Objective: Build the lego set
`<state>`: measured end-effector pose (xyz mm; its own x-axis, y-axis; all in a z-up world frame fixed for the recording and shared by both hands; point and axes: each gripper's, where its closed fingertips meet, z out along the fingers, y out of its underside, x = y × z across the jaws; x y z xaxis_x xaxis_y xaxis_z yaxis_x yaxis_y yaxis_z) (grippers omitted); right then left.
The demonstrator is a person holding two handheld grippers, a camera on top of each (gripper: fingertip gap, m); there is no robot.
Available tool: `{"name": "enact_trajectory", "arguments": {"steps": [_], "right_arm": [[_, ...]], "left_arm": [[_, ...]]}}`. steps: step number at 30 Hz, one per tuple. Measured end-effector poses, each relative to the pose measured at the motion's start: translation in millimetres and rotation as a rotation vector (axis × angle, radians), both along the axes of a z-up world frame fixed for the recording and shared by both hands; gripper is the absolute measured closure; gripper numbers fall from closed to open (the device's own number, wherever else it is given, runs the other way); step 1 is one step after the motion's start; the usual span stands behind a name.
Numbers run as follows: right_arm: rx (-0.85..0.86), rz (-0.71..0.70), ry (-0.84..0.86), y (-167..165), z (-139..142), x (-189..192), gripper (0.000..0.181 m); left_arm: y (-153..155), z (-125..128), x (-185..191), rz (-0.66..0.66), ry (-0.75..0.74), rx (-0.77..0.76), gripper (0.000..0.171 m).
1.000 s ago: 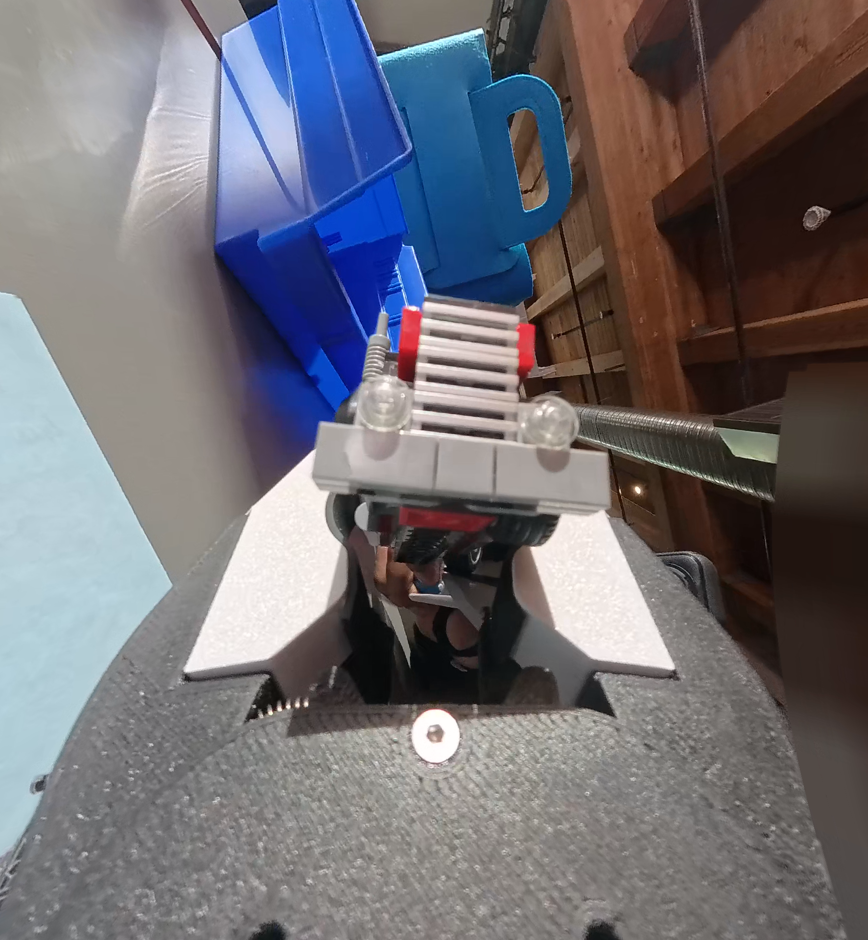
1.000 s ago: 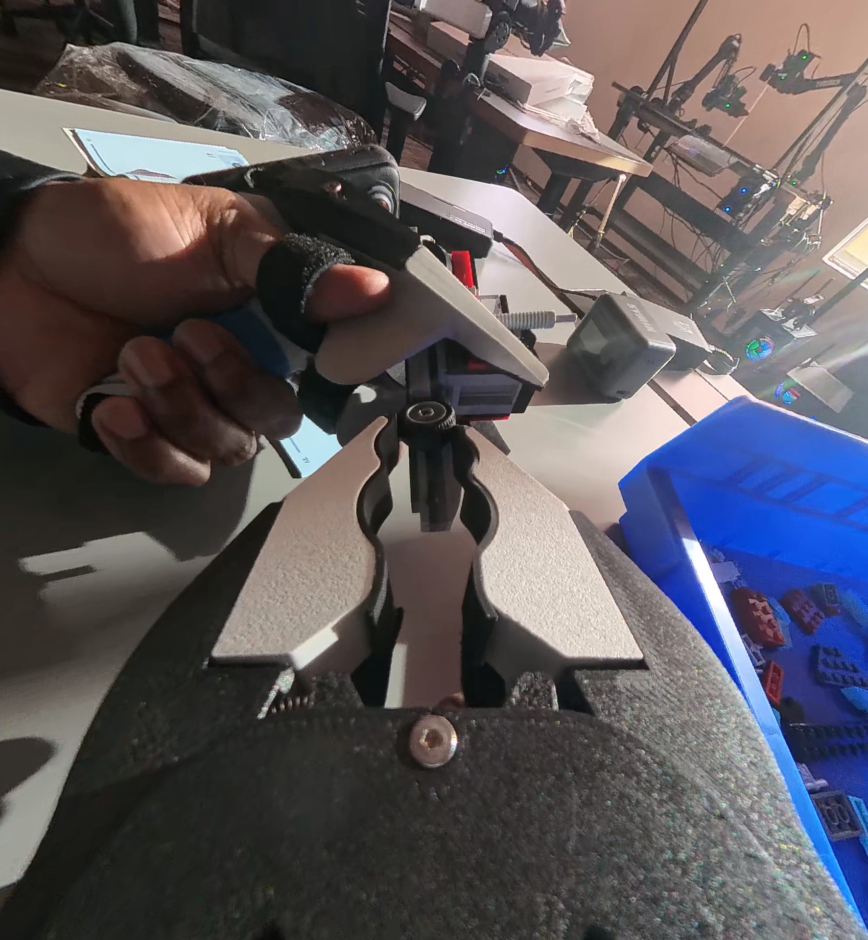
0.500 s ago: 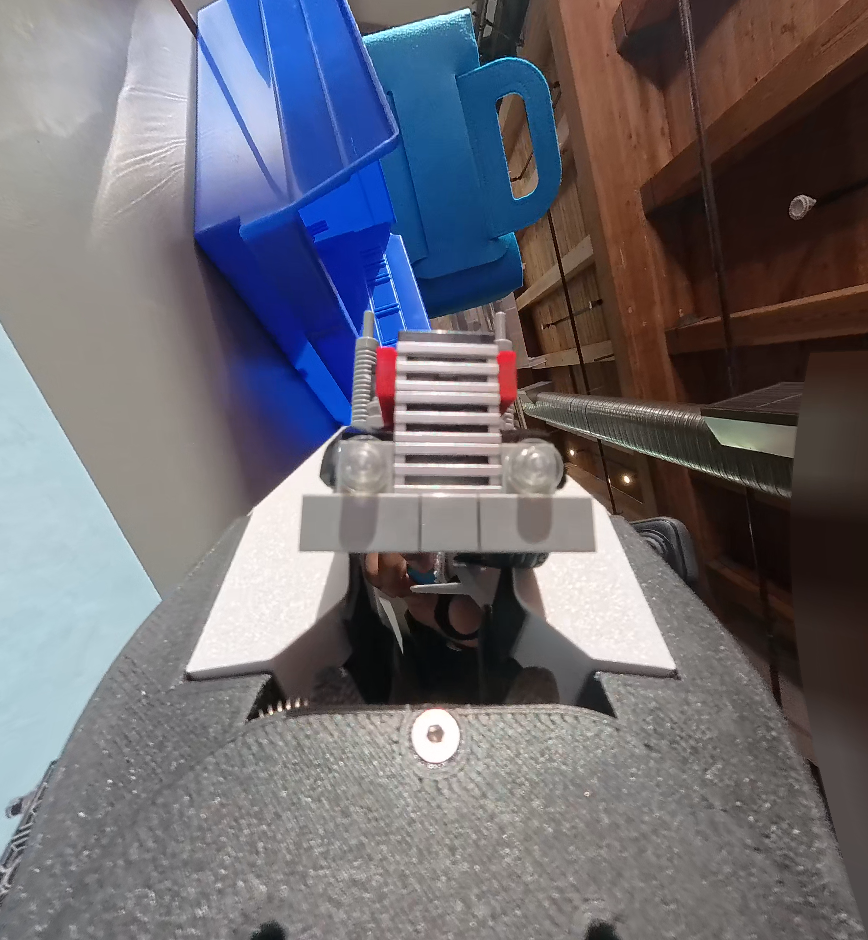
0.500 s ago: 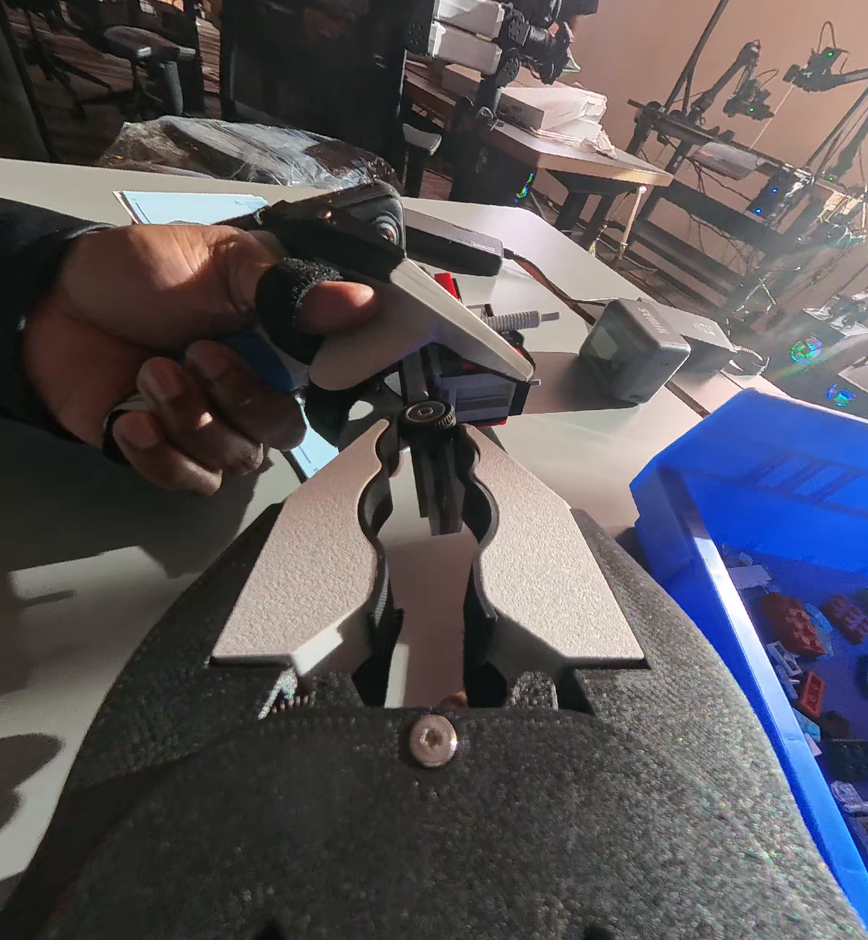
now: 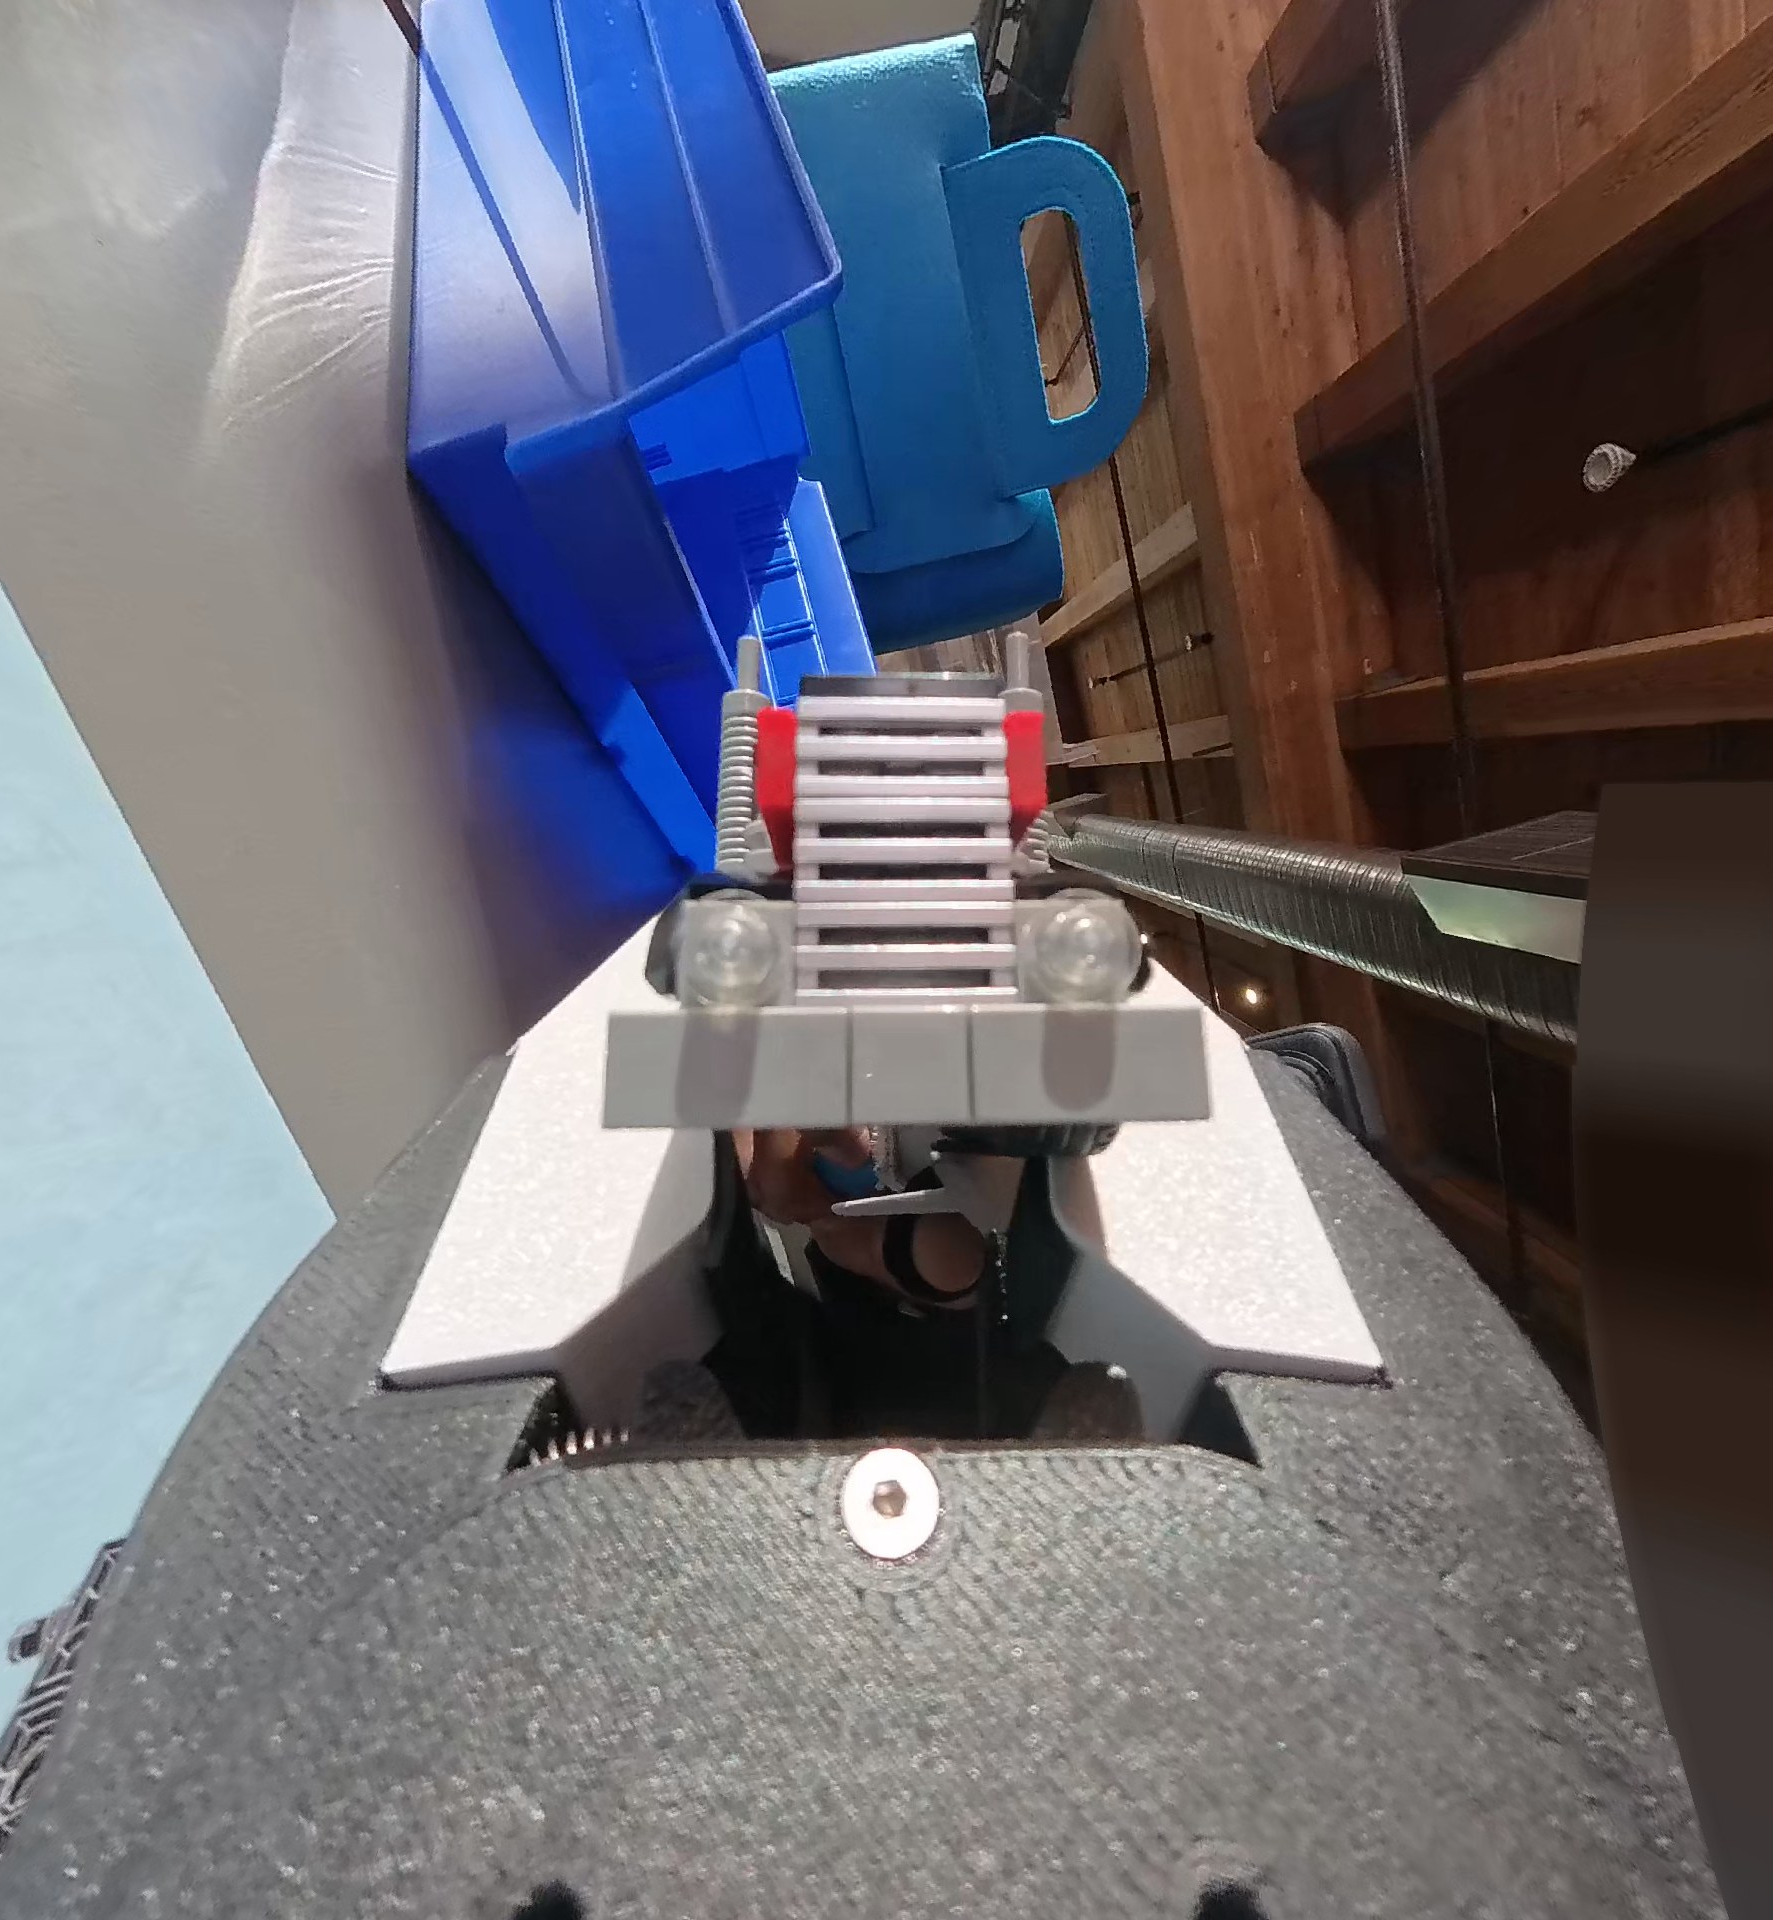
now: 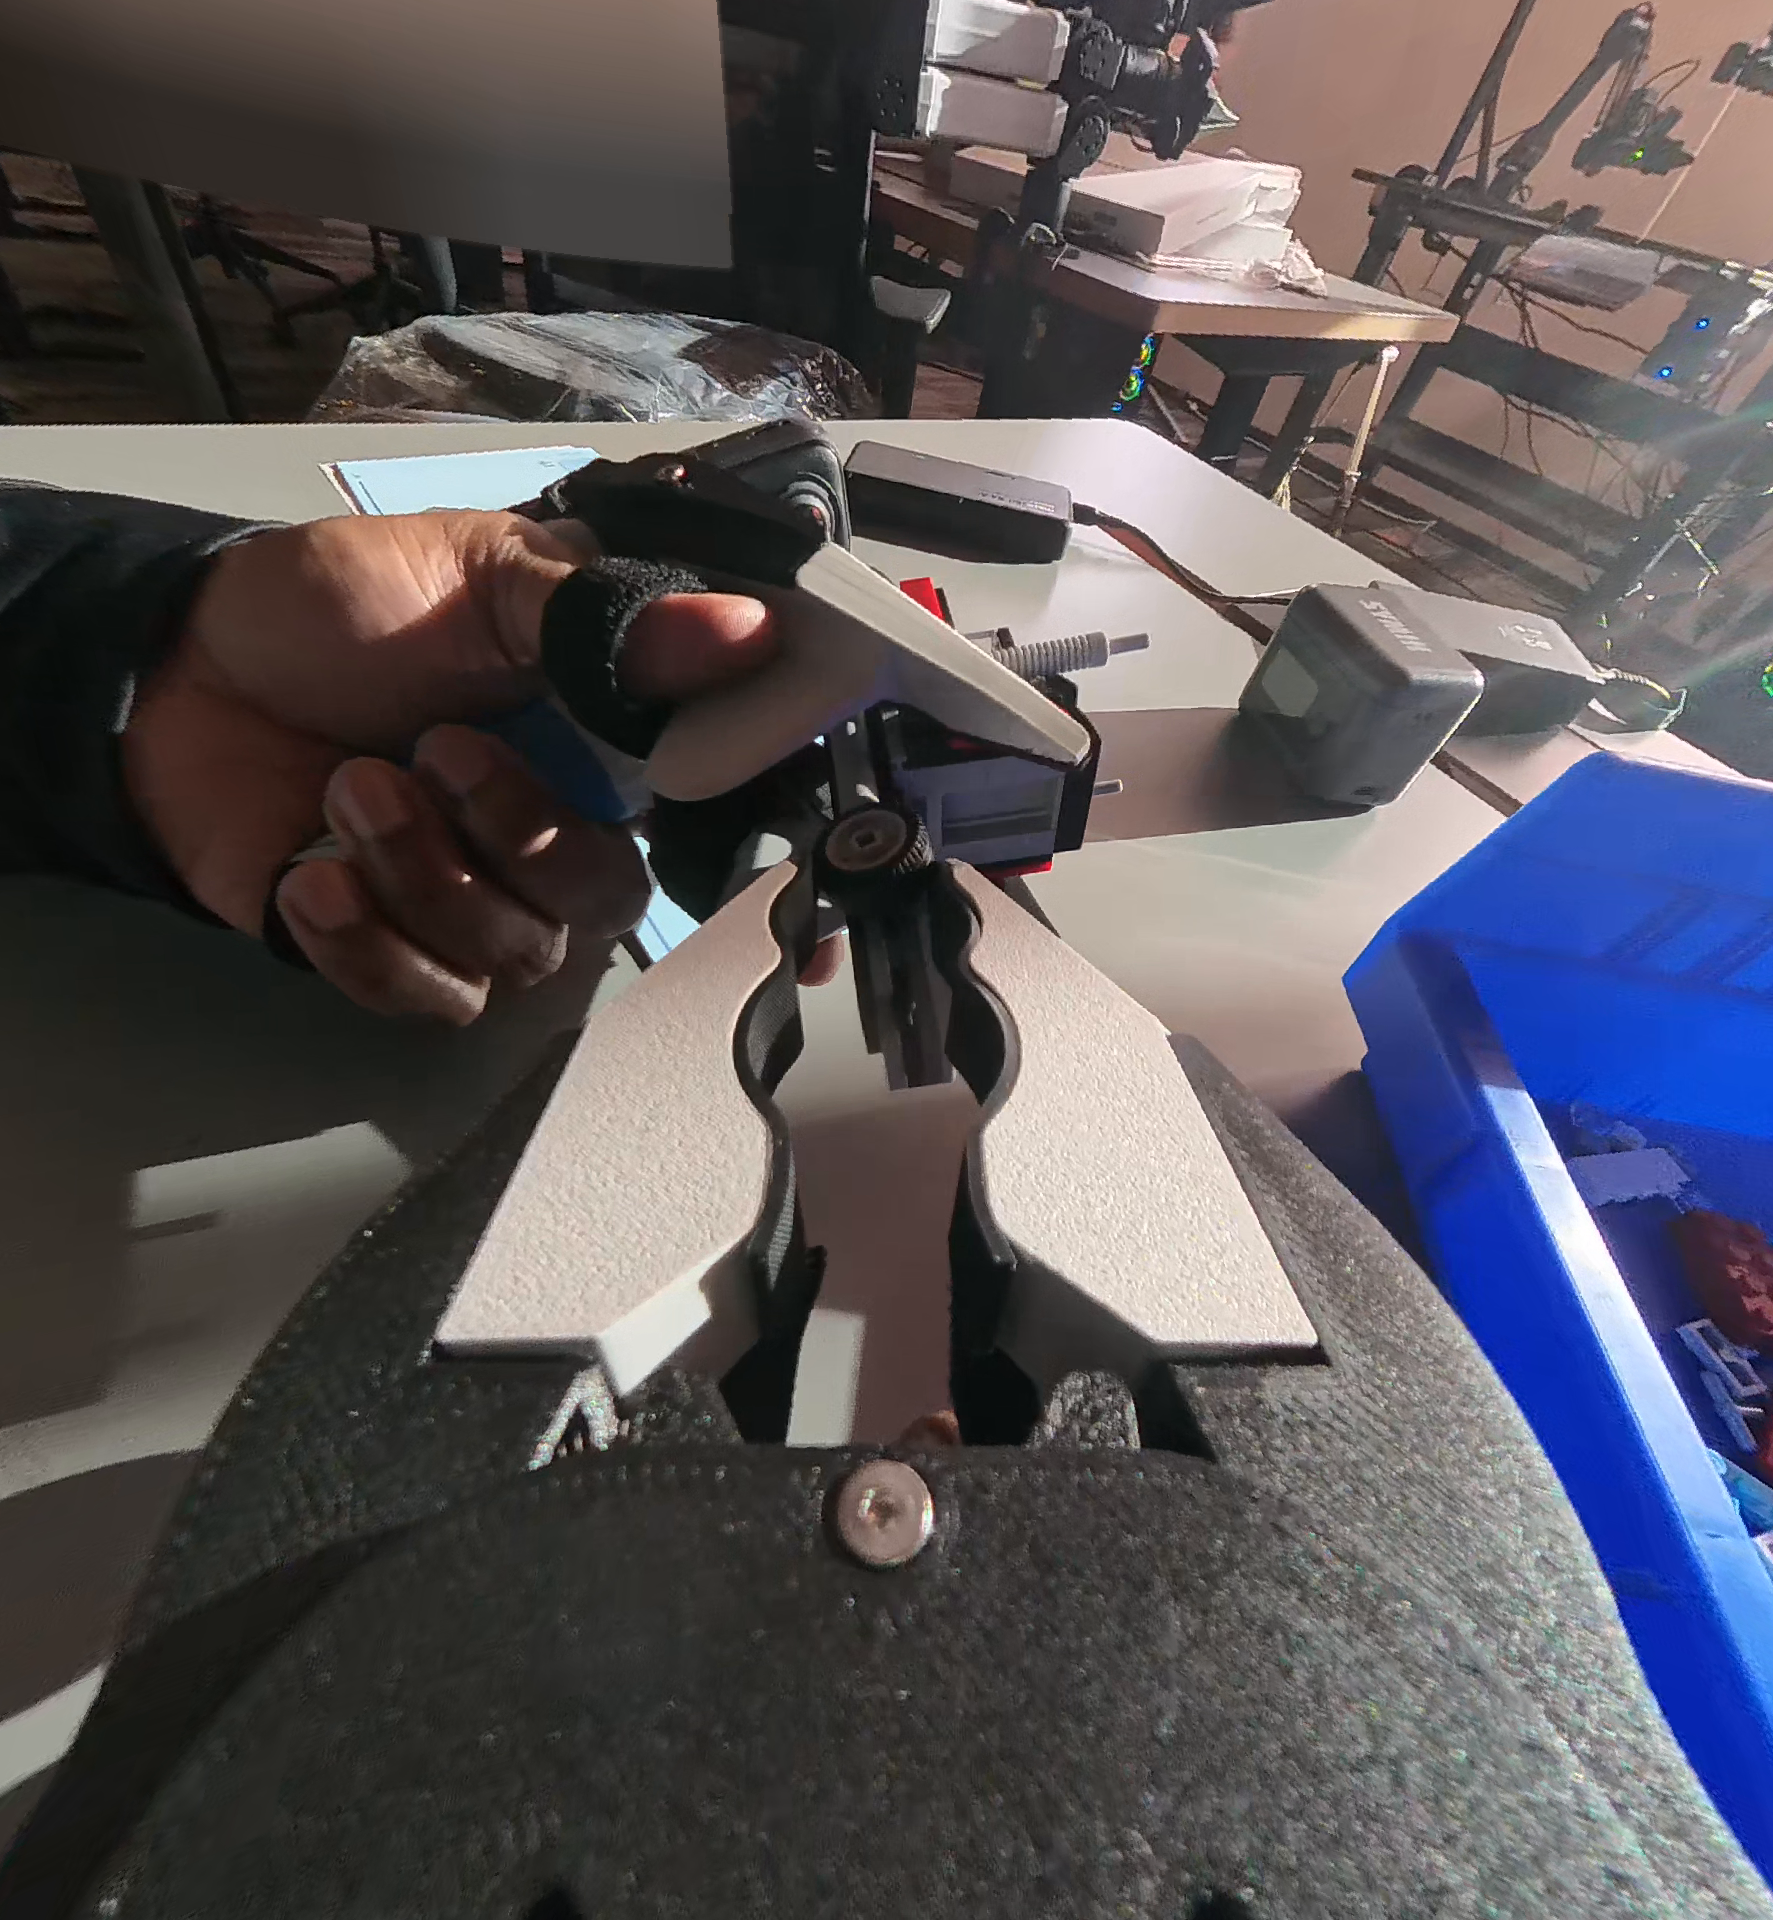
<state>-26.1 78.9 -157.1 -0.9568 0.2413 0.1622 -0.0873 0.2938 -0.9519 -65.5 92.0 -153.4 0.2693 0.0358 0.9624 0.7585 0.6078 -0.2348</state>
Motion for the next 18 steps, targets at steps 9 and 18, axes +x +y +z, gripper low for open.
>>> {"name": "enact_trajectory", "arguments": {"steps": [9, 18], "right_arm": [[0.016, -0.021, 0.074, -0.8, -0.2, -0.1, 0.155], [0.026, -0.037, 0.12, -0.9, -0.8, -1.1, 0.154]], "left_arm": [[-1.0, -0.6, -0.6, 0.001, -0.001, -0.007, 0.117], [-2.0, -1.5, -1.3, 0.005, -0.007, -0.011, 0.117]]}}
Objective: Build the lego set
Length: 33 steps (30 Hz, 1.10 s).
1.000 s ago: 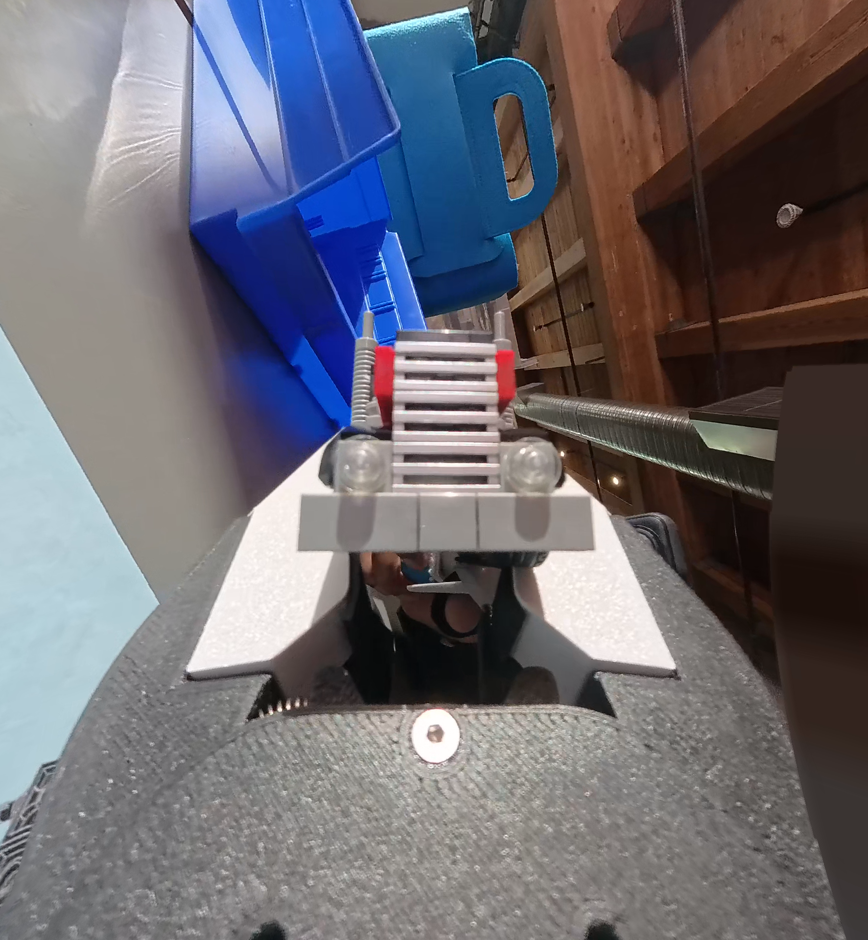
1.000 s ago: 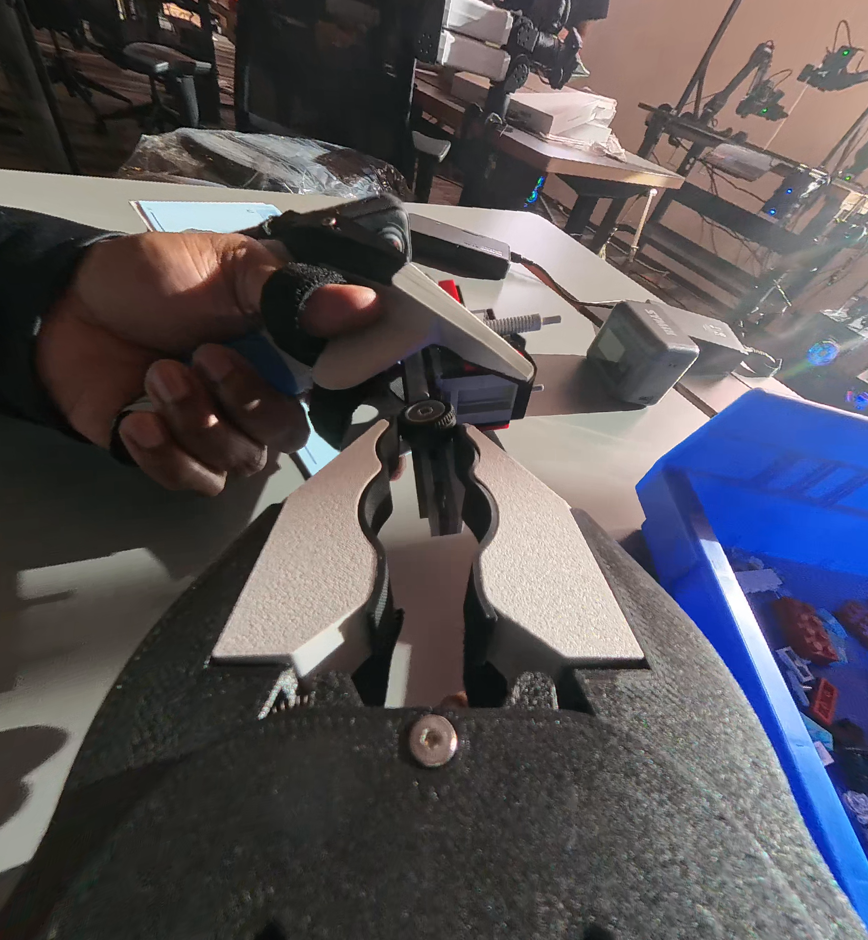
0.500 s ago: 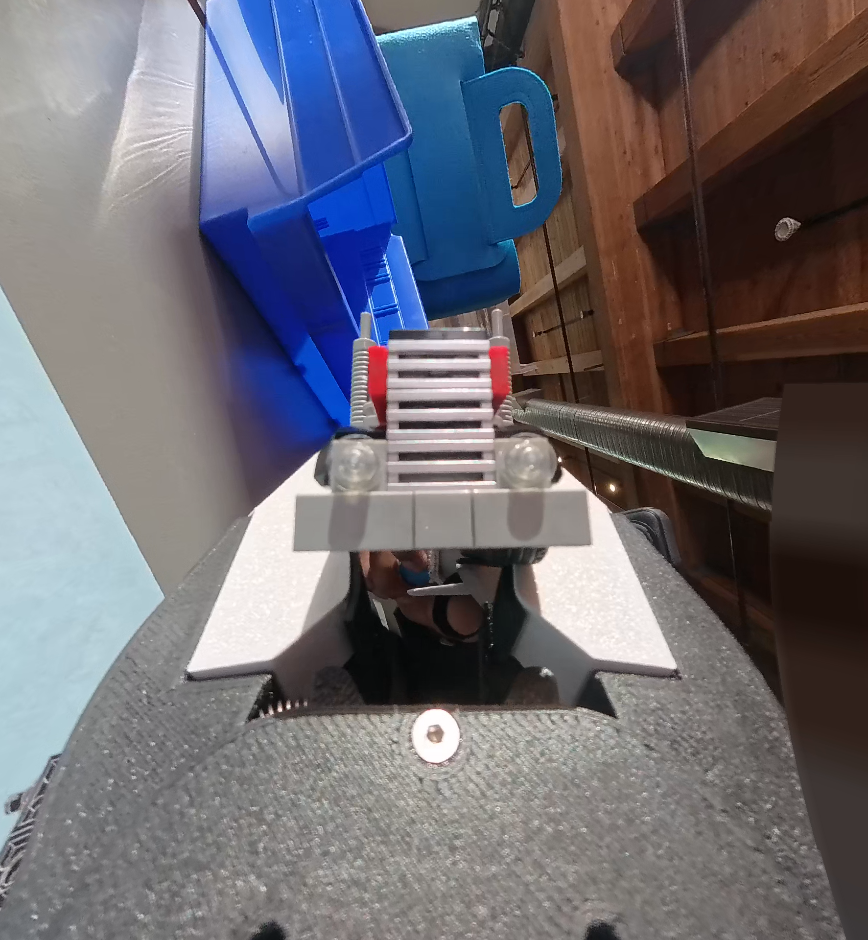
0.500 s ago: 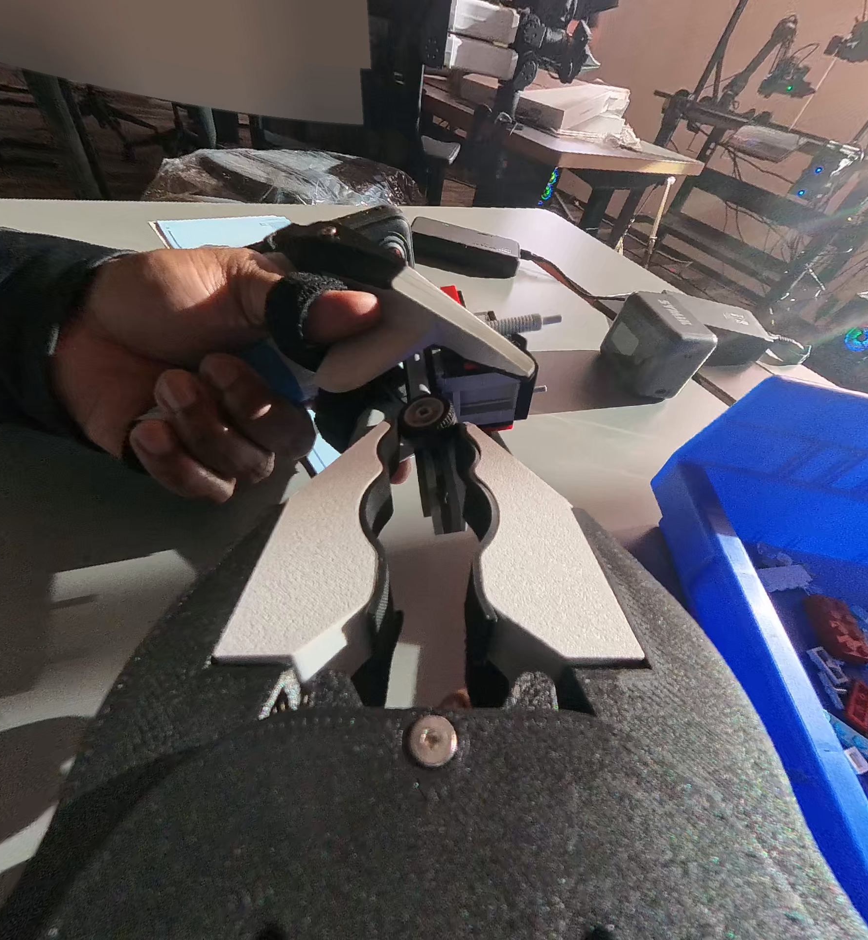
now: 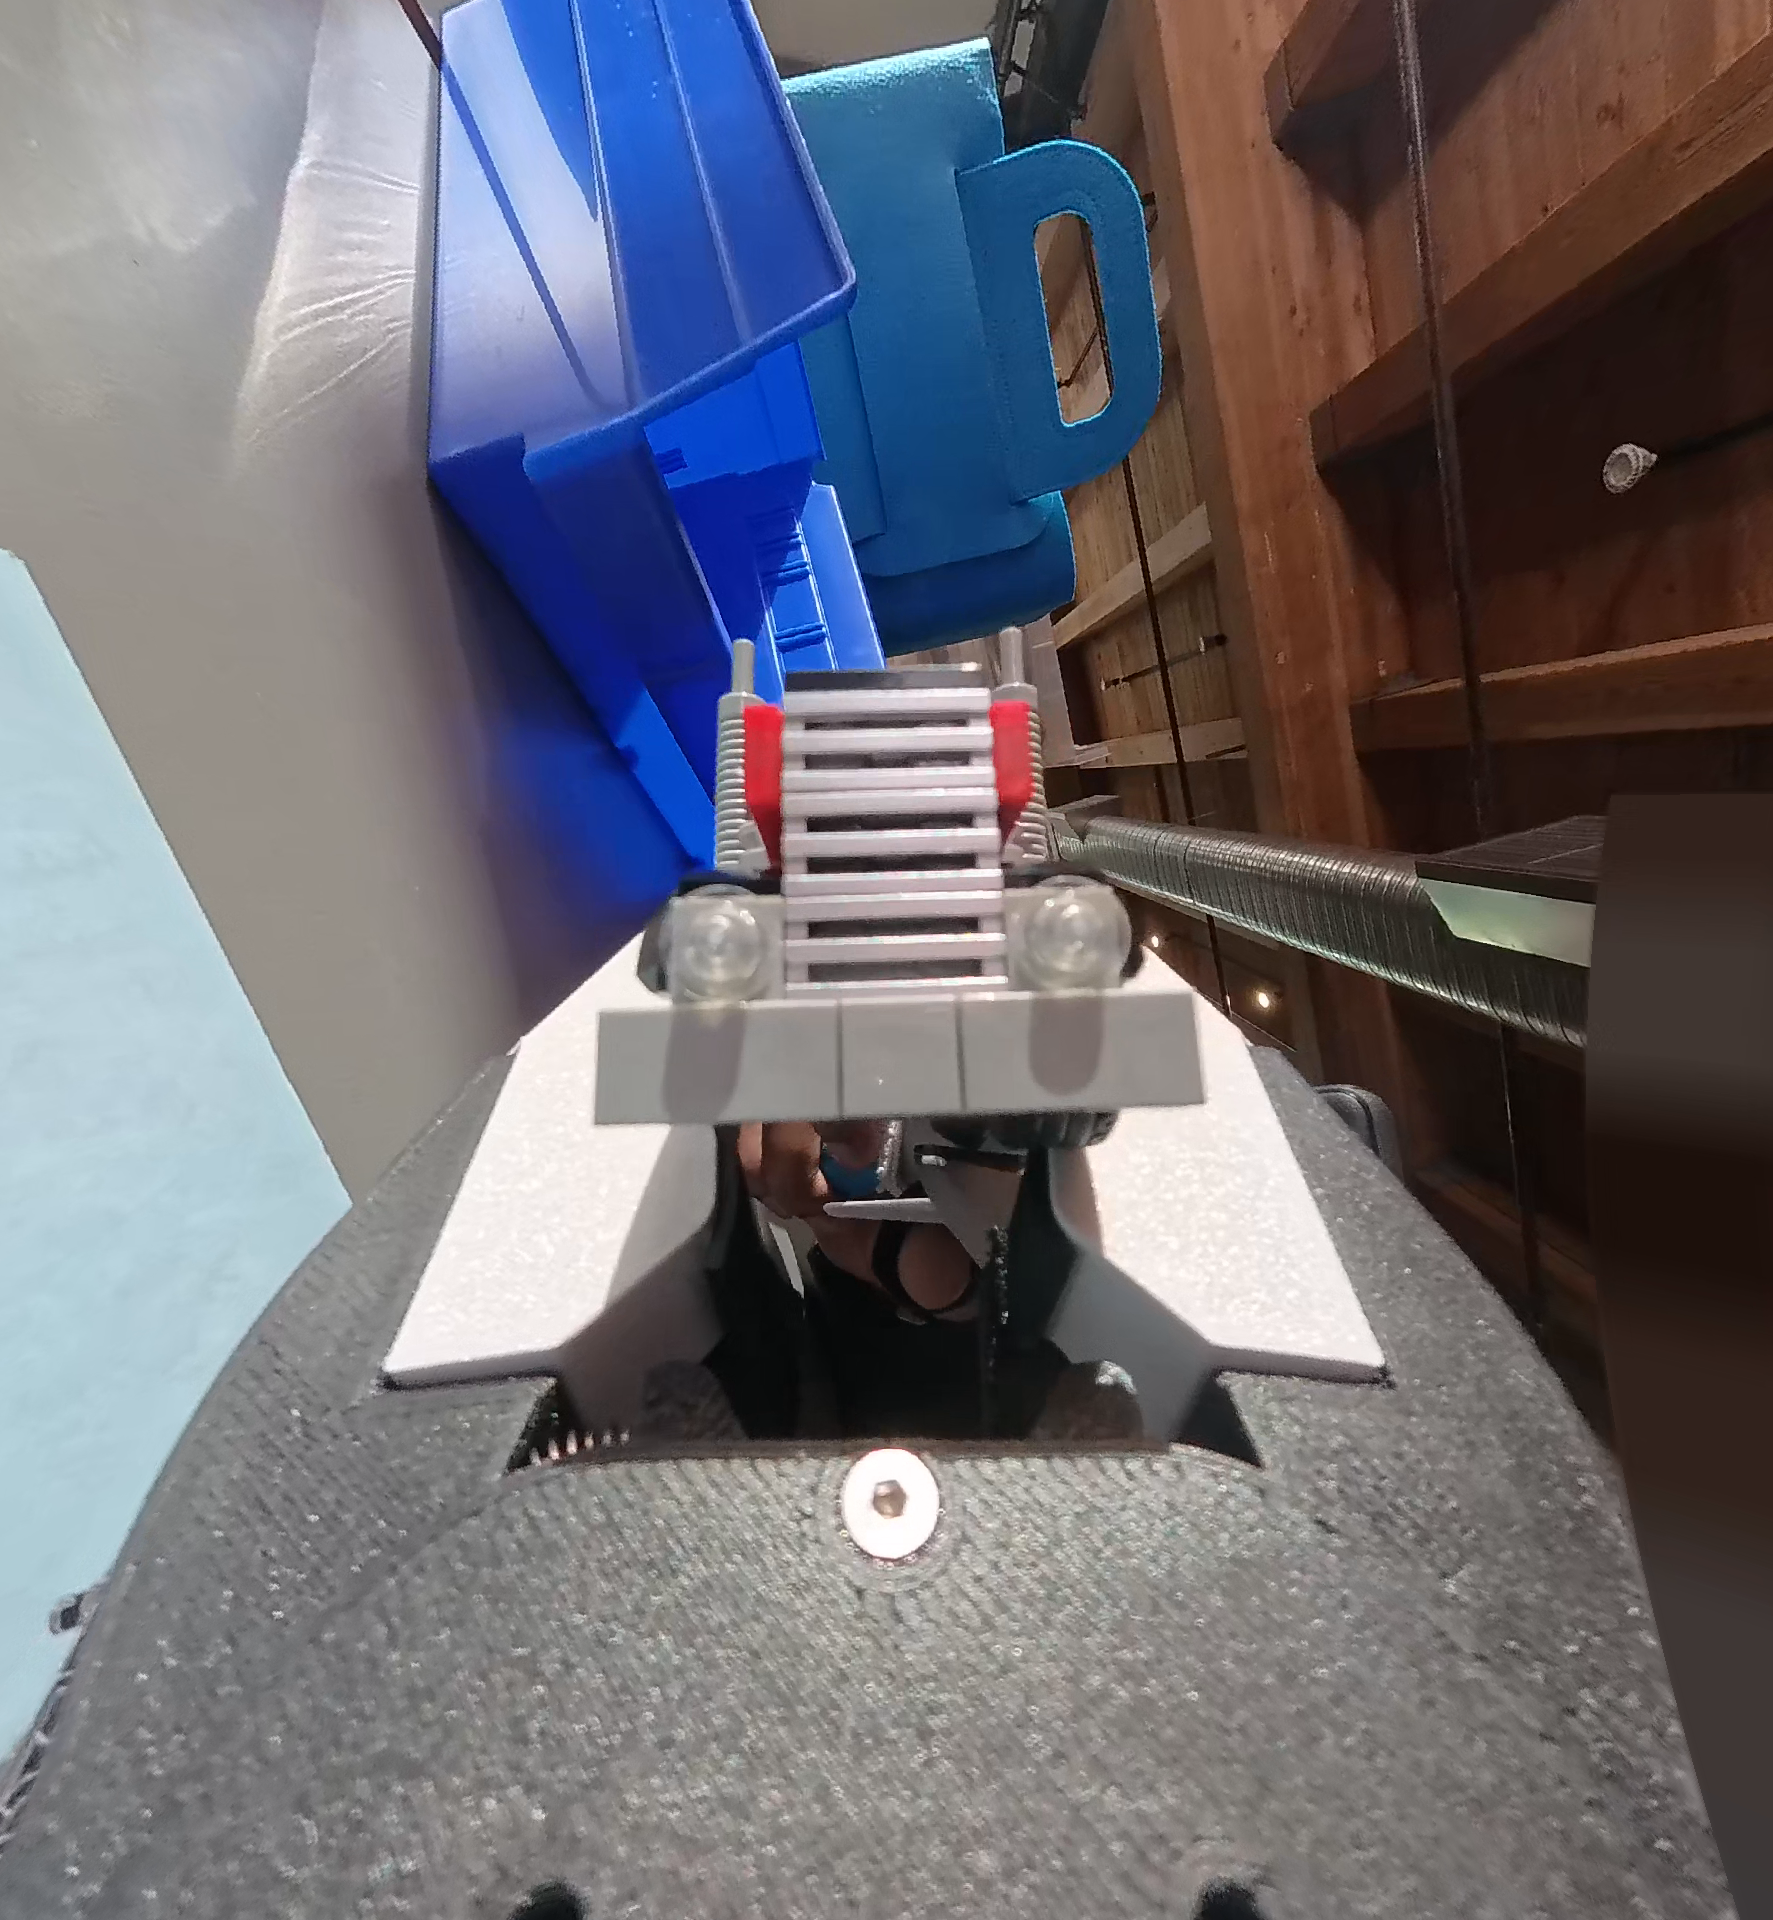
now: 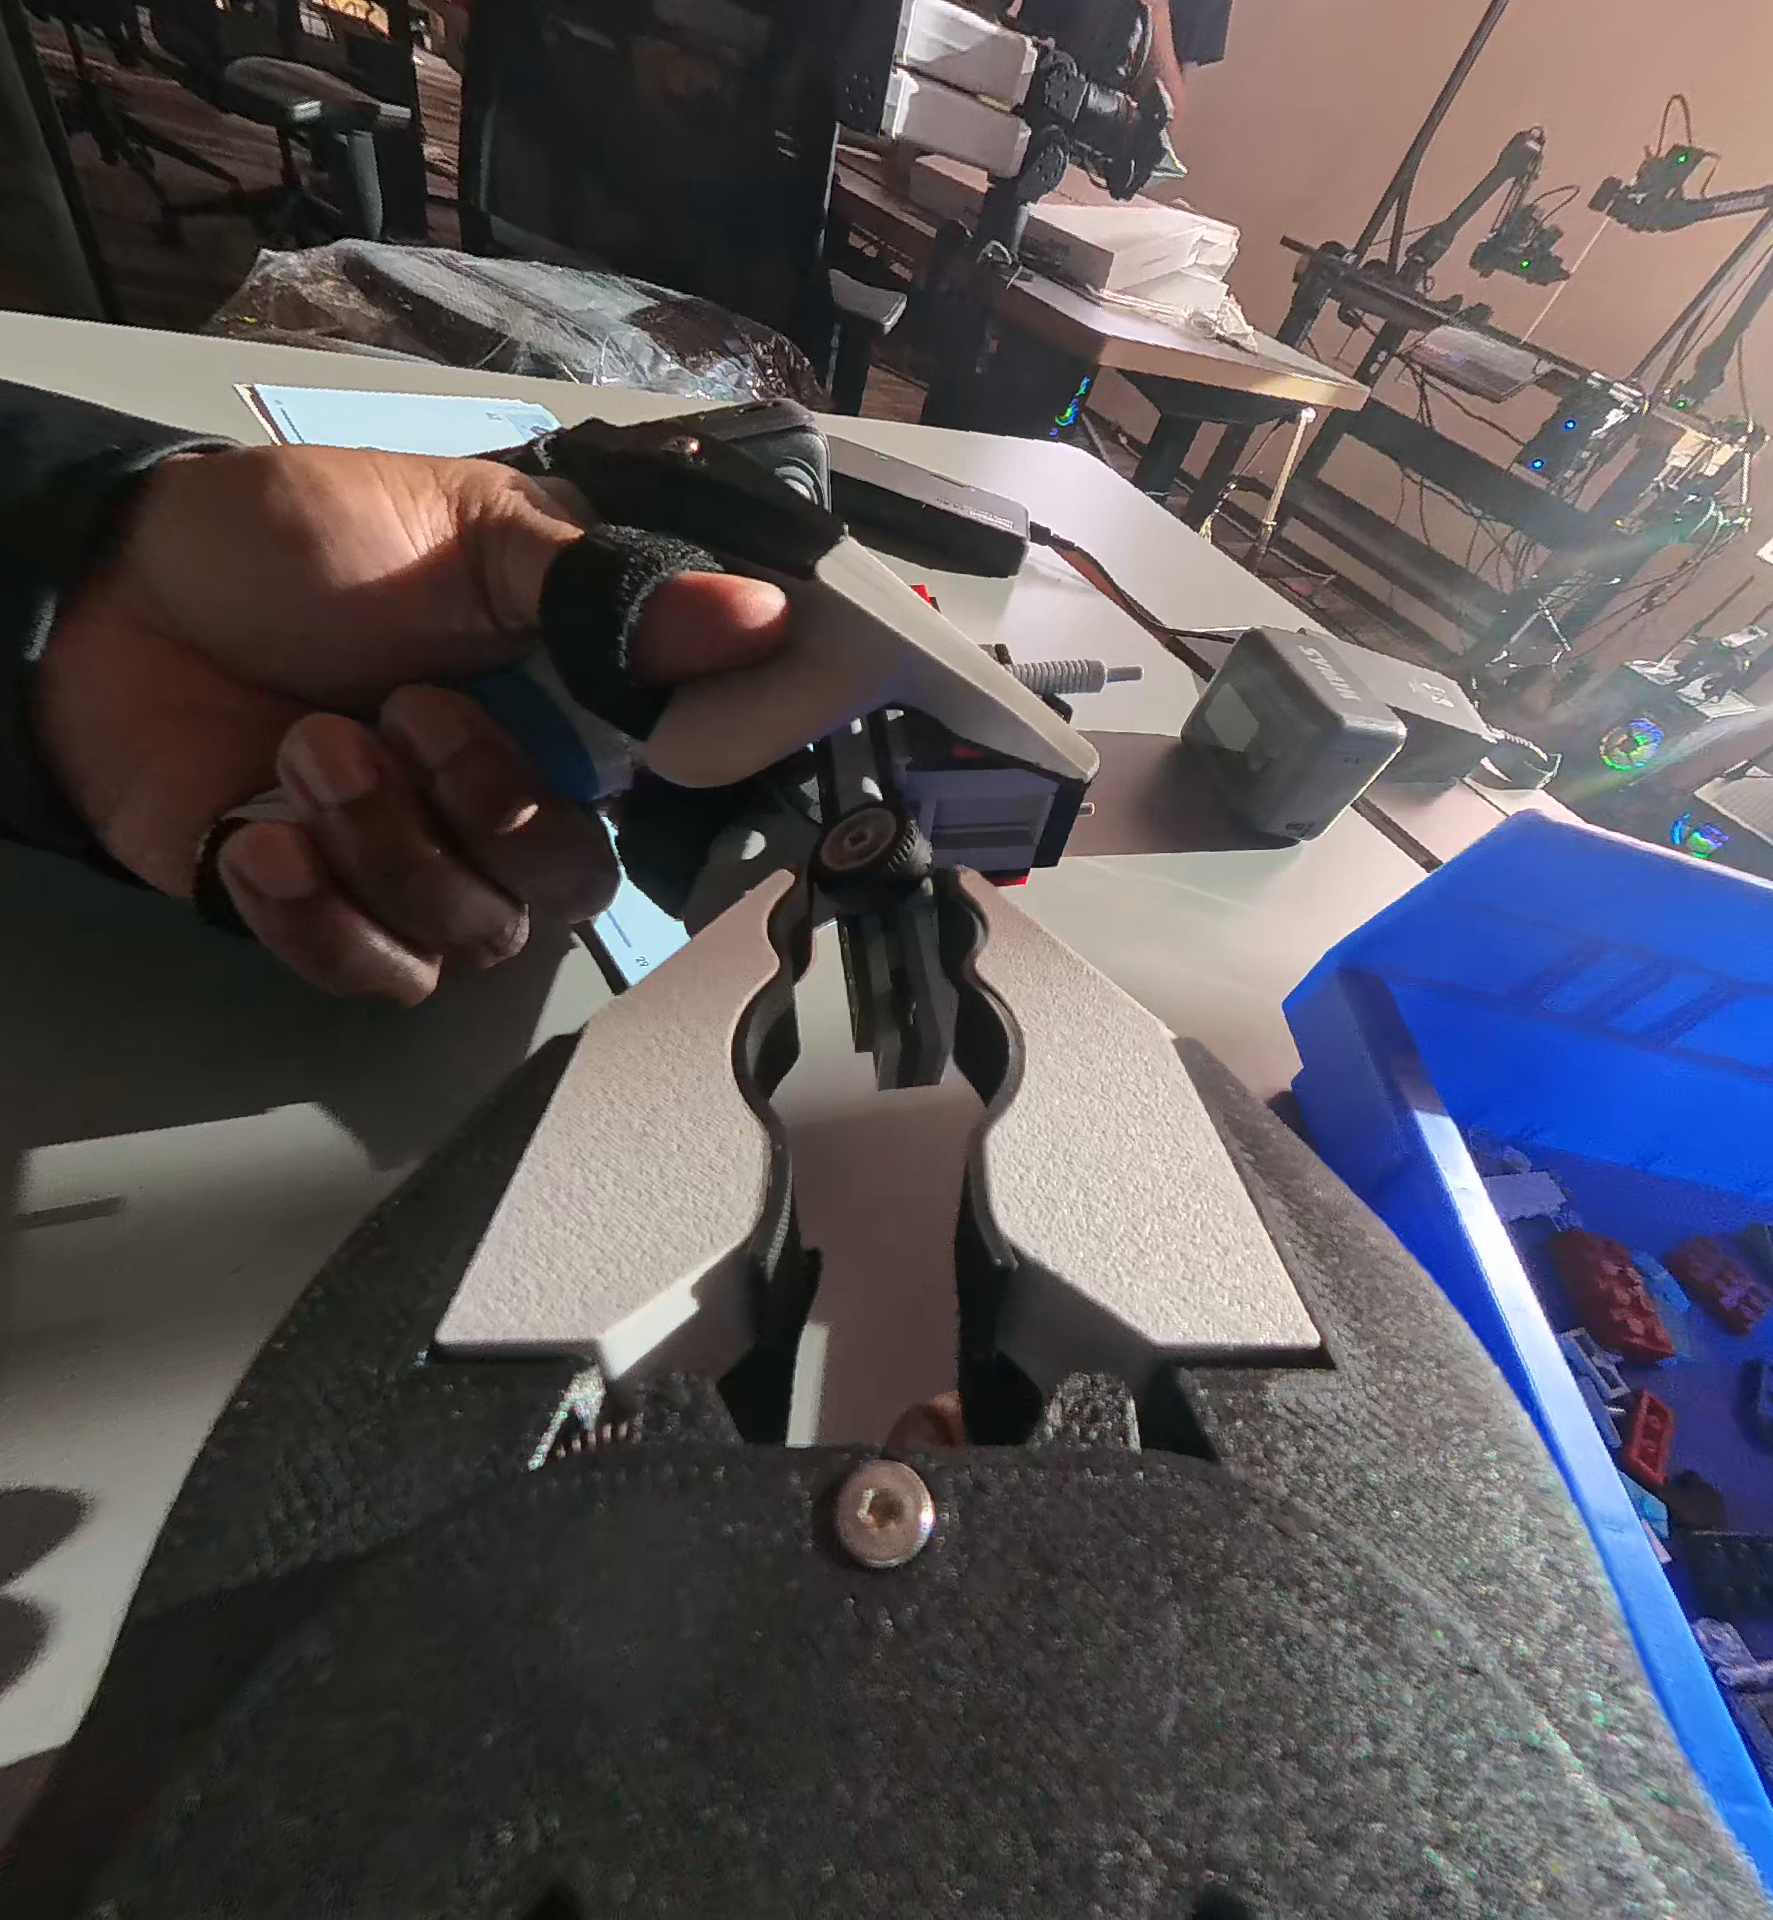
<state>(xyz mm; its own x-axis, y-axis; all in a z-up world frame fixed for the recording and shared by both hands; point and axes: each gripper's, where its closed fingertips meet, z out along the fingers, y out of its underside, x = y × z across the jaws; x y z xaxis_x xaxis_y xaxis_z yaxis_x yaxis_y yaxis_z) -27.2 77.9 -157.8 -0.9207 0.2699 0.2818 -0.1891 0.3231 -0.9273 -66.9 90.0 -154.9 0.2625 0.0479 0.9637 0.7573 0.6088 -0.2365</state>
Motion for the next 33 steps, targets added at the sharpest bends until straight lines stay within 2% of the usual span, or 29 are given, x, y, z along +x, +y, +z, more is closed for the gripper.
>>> {"name": "enact_trajectory", "arguments": {"steps": [11, 25, 33], "right_arm": [[-0.007, -0.007, 0.093, -1.4, 3.5, 1.6, 0.149], [0.059, -0.003, 0.135, -3.4, -7.4, 2.2, 0.155], [0.022, -0.014, 0.153, 2.9, 2.2, -2.2, 0.159]], "left_arm": [[-1.5, -3.6, -1.2, 0.008, -0.021, -0.016, 0.118], [-2.3, -7.0, -2.3, 0.015, -0.039, -0.026, 0.117], [-1.3, -10.1, -2.0, 0.01, -0.056, -0.036, 0.117]]}}
